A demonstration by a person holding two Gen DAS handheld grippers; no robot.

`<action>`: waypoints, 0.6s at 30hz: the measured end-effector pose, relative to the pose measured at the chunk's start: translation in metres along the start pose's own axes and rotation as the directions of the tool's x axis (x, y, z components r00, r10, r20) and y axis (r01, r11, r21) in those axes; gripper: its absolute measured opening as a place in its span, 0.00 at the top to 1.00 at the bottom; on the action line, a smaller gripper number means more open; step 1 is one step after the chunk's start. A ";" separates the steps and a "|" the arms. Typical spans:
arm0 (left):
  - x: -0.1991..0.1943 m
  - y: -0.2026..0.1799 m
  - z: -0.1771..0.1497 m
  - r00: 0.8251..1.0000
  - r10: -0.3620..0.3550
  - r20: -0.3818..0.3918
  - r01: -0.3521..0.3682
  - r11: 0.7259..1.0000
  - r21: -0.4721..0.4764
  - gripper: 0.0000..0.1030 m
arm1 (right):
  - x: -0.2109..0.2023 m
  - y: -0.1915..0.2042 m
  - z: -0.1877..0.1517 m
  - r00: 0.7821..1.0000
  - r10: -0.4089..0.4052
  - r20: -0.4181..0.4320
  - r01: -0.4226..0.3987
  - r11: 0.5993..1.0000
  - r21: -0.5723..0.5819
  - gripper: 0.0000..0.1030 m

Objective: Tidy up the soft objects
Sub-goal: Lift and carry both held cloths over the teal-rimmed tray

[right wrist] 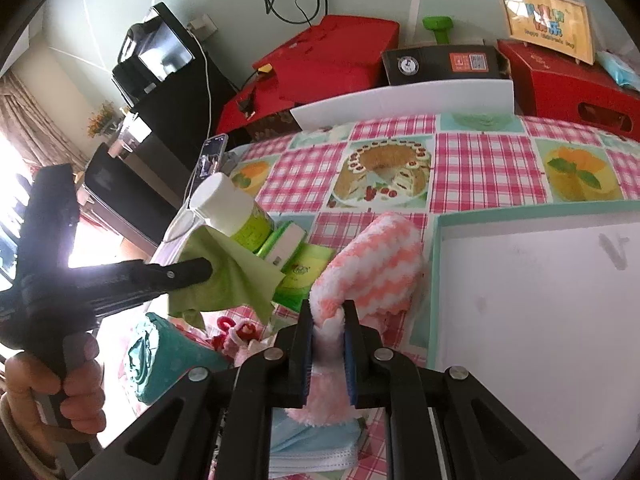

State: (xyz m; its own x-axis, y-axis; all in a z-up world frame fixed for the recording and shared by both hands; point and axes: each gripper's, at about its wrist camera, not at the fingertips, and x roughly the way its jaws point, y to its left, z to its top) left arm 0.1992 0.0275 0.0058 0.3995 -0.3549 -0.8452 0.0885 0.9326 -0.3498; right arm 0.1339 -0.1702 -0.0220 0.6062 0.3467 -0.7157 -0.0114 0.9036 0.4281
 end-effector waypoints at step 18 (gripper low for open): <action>-0.123 -0.085 -0.001 0.945 -0.186 0.268 0.136 0.971 0.197 0.97 | -0.126 0.000 0.027 0.940 0.006 0.341 -0.002 1.000 -0.012 0.88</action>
State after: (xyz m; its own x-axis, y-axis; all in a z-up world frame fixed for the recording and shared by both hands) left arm 0.1421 -0.0079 0.1388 0.6053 -0.4917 -0.6259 0.3195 0.8703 -0.3748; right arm 0.0789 -0.2206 0.0825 0.8409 0.2455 -0.4823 -0.0219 0.9059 0.4230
